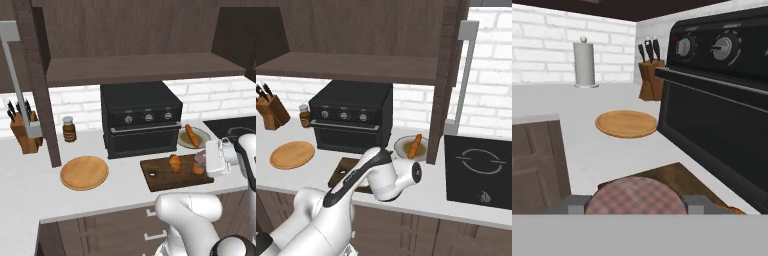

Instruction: From the different types of pastries on the counter, select a croissant and place it on the cutting board. Then retrieve a jar of jam from the cabinet and place it alongside the croissant on the cutting board.

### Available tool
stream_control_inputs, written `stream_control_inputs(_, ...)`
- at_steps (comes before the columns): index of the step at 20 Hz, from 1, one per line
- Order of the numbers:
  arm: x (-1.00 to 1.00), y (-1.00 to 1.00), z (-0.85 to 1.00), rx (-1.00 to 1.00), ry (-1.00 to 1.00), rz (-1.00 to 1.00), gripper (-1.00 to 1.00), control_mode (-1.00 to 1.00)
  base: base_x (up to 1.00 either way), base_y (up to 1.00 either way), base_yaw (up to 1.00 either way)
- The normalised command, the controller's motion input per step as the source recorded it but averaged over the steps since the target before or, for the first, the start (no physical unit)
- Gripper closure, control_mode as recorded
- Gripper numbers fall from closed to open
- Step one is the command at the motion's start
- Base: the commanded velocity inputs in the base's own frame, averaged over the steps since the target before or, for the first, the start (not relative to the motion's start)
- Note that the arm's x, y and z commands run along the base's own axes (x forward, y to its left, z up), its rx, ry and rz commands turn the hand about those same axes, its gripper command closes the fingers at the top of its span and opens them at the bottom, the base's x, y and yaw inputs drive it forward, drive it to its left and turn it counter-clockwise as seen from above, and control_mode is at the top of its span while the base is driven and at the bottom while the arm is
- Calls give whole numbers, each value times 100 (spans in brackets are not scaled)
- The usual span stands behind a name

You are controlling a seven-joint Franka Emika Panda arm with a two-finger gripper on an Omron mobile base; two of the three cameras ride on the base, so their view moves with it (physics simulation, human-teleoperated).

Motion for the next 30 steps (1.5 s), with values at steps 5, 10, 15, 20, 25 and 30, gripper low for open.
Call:
stream_control_inputs(5,5,-11,-2,-1,0,0,100,-100,0,0,0)
stream_control_inputs(10,7,-21,-21,-2,0,0,100,-100,0,0,0)
stream_control_inputs(15,15,-8,-20,-1,-1,0,100,-100,0,0,0)
stream_control_inputs(20,24,0,-18,0,-3,0,100,-100,0,0,0)
stream_control_inputs(25,25,0,-16,0,0,0,100,-100,0,0,0)
stream_control_inputs(30,30,0,-20,0,0,0,100,-100,0,0,0)
